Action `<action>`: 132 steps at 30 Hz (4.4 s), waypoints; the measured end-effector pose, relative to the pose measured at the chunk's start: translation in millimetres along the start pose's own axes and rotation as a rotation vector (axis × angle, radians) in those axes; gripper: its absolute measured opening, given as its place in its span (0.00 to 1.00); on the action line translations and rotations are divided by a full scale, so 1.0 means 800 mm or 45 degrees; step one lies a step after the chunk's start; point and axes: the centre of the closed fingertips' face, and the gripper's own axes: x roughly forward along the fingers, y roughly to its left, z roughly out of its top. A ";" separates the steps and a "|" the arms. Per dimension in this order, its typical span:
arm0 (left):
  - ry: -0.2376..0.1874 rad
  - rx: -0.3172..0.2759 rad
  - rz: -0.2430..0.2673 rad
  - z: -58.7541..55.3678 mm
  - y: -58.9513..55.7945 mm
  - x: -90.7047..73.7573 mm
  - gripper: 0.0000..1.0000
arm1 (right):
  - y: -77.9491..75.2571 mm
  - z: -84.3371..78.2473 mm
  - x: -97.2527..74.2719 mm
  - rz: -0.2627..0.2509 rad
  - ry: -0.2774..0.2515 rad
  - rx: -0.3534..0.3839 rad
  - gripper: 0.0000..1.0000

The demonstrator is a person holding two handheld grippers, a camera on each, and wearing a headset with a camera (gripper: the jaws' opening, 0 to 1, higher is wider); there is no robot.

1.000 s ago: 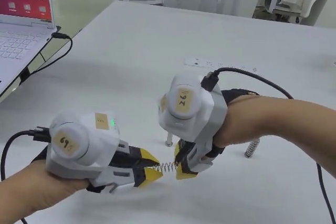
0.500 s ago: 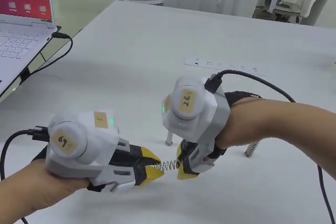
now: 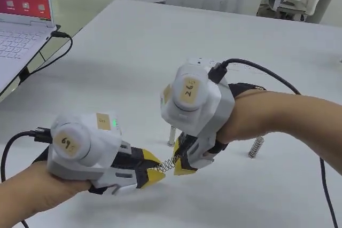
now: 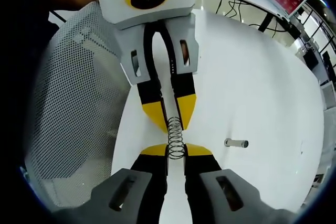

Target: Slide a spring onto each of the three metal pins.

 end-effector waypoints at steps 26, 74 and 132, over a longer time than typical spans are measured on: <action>-0.009 -0.022 -0.020 0.001 -0.005 0.004 0.02 | 0.004 0.028 -0.005 0.015 -0.025 -0.011 0.08; -0.008 -0.111 0.035 -0.011 0.008 -0.003 0.25 | -0.010 0.009 -0.008 -0.015 0.010 0.022 0.08; -0.078 -0.185 0.052 -0.014 0.001 -0.006 0.59 | -0.087 -0.017 -0.056 -0.141 -0.007 0.148 0.08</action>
